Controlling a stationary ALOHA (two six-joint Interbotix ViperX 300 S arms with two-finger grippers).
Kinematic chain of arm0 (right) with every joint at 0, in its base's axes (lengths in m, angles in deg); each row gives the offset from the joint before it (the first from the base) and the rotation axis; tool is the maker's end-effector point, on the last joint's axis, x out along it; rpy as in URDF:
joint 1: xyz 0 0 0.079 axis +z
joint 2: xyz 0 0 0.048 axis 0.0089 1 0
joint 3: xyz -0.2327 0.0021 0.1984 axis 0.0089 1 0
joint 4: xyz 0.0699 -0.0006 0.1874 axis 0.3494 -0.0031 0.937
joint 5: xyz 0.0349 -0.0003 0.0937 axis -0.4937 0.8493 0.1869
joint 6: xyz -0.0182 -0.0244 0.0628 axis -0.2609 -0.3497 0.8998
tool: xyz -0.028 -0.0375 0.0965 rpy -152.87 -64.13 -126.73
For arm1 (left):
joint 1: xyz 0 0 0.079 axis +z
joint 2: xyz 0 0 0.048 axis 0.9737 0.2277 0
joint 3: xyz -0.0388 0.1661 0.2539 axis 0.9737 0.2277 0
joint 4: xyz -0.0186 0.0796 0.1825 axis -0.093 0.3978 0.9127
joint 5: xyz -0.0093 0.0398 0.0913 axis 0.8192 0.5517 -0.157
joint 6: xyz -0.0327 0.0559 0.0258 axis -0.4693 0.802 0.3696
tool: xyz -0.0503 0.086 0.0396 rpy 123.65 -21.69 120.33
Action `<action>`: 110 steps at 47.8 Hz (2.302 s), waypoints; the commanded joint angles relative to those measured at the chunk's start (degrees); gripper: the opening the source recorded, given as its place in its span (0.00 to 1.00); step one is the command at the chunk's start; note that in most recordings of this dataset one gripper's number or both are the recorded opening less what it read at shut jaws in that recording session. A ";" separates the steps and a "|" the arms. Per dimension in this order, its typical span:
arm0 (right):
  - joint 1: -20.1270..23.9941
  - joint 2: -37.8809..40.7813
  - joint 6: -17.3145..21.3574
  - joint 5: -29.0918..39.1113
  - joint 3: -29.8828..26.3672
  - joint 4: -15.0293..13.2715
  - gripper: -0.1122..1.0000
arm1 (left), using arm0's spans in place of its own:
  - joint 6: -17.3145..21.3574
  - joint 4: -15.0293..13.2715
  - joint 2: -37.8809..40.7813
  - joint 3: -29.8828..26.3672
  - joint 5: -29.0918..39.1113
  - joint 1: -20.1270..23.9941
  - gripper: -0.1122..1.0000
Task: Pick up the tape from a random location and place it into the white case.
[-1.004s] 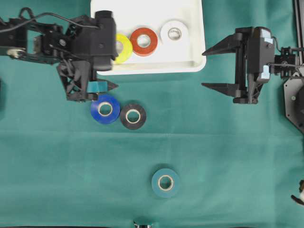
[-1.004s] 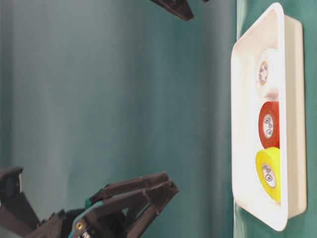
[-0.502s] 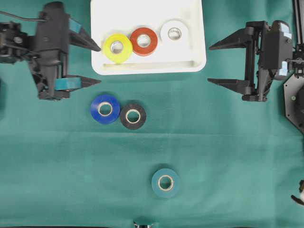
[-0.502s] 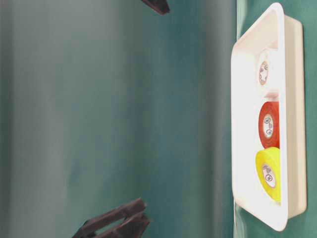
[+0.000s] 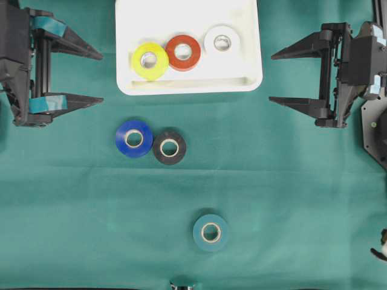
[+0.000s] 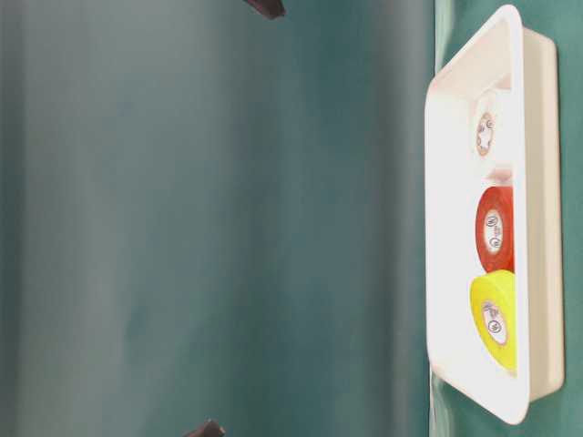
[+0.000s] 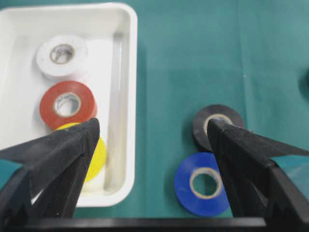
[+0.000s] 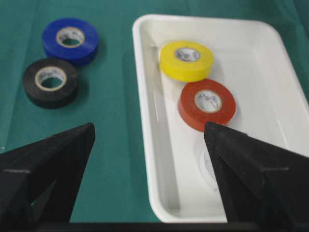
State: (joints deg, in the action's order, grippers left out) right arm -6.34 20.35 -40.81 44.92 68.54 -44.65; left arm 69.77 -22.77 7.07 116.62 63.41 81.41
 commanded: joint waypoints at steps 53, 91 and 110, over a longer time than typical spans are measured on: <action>0.00 -0.88 -0.26 -0.53 -0.62 -0.09 0.89 | -0.09 -0.35 -7.03 8.53 -13.36 -1.58 0.98; 0.00 -1.05 -0.26 -4.48 -0.53 -0.09 0.89 | -0.09 -0.35 -8.53 9.14 -13.62 -1.58 0.98; 0.00 -1.58 -0.35 -4.48 -0.62 -0.09 0.89 | -0.18 -0.35 -8.70 9.32 -13.97 -1.58 0.98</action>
State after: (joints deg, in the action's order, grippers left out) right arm -6.34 18.86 -41.07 41.06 68.54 -44.65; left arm 69.68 -22.94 -1.89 126.64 50.14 80.00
